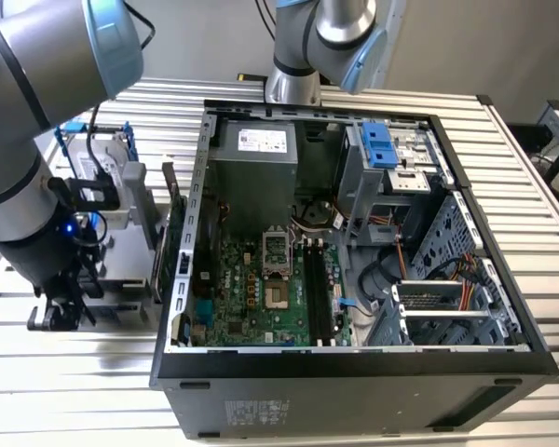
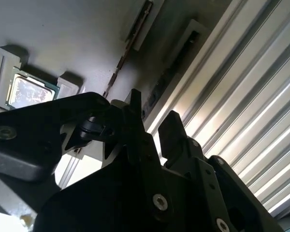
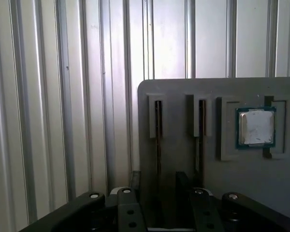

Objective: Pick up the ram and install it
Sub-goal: 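Pick up the ram and move it above insertion slot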

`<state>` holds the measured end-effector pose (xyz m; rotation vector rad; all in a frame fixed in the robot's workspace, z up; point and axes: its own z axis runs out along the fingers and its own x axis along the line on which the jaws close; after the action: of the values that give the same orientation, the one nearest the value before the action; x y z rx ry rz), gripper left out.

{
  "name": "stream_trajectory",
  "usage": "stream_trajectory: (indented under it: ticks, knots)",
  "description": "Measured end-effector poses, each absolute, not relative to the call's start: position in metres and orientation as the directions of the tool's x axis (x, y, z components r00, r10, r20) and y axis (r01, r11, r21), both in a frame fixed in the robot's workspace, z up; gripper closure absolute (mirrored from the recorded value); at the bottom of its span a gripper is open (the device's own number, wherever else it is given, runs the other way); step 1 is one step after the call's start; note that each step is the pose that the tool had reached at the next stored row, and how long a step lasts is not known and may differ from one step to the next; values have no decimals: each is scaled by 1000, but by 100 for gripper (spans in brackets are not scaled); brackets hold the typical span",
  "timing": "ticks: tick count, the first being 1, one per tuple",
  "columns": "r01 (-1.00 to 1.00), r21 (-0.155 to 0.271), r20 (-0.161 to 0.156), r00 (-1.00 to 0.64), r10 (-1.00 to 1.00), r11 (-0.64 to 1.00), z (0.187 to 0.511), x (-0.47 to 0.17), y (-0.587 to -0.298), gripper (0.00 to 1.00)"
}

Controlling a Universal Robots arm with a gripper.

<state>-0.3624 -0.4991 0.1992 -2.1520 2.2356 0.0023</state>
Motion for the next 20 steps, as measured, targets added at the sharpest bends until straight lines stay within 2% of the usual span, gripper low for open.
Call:
stream_trajectory:
  ticks: [7,11,14,20]
  knots:
    - [-999,-25,-33,-38,-999,38,196,-362,-498,0]
    - [-999,-24,-61,-38,-997,39,195,-362,-498,0]
    - [-999,-24,-70,-35,-997,36,195,-362,-498,0]
    - [-1000,-24,-70,4,-998,-2,195,-362,-498,0]
